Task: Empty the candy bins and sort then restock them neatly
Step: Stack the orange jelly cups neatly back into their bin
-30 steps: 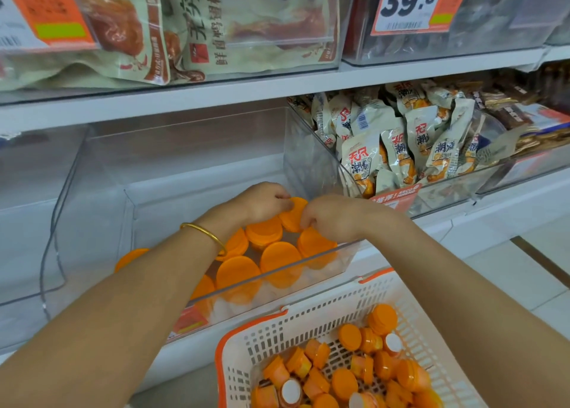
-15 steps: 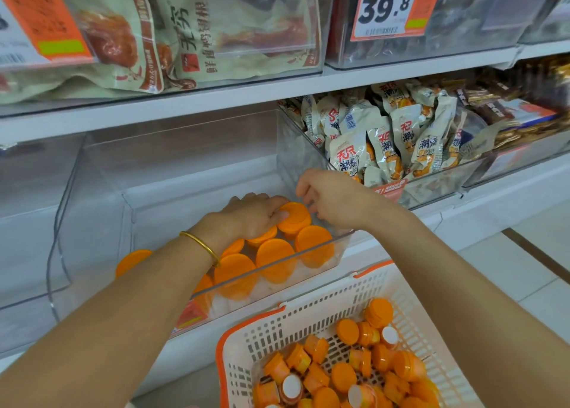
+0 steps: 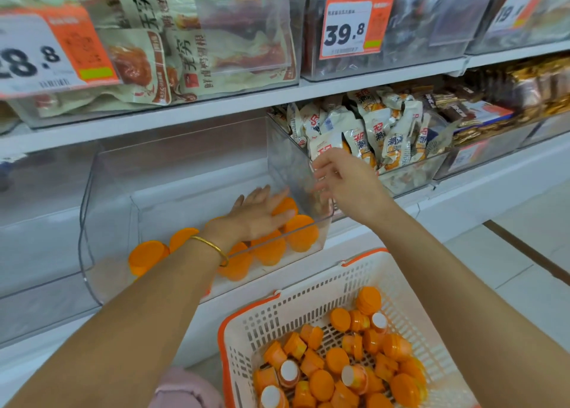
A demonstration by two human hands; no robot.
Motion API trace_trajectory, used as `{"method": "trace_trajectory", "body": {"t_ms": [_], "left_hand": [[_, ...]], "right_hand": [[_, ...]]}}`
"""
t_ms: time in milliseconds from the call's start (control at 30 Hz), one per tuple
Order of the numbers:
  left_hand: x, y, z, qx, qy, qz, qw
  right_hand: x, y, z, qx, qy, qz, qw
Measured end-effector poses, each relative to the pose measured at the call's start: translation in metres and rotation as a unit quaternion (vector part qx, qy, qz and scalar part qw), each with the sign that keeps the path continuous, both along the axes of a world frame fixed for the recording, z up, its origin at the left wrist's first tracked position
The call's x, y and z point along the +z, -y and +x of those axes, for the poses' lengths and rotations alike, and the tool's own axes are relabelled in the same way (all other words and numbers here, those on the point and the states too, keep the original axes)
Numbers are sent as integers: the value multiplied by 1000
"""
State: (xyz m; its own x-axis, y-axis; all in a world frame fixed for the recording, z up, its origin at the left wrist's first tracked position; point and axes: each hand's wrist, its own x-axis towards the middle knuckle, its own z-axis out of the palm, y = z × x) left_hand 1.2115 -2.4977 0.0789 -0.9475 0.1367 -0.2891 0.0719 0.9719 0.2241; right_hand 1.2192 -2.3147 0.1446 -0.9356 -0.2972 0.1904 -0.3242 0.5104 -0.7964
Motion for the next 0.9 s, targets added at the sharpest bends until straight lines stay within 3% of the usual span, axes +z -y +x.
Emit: {"method": "trace_trajectory", "body": {"t_ms": [100, 167, 233, 300, 400, 567, 633, 800, 900], "left_hand": [[19, -13, 27, 5, -169, 138, 976], [24, -33, 58, -53, -291, 202, 934], [12, -57, 88, -141, -339, 209, 906], [-17, -79, 101, -206, -288, 175, 919], [-81, -104, 100, -204, -128, 124, 963], [-198, -108, 88, -97, 54, 110, 988], [-235, -107, 80, -81, 86, 92, 989], [-302, -127, 54, -89, 118, 84, 985], [-338, -154, 42, -84, 95, 66, 990]], "right_hand": [[-7, -29, 24, -44, 5, -72, 996], [-26, -52, 39, -68, 42, -102, 992], [-59, -74, 47, -99, 97, -120, 983], [-102, -96, 45, -153, 175, -136, 963], [-178, -124, 35, -253, 278, -106, 920], [-310, -150, 41, -232, 285, 156, 917], [-349, -154, 43, -184, 286, 222, 914], [-417, -166, 47, -95, 273, 407, 866], [-430, -162, 42, -141, 255, 421, 859]]}}
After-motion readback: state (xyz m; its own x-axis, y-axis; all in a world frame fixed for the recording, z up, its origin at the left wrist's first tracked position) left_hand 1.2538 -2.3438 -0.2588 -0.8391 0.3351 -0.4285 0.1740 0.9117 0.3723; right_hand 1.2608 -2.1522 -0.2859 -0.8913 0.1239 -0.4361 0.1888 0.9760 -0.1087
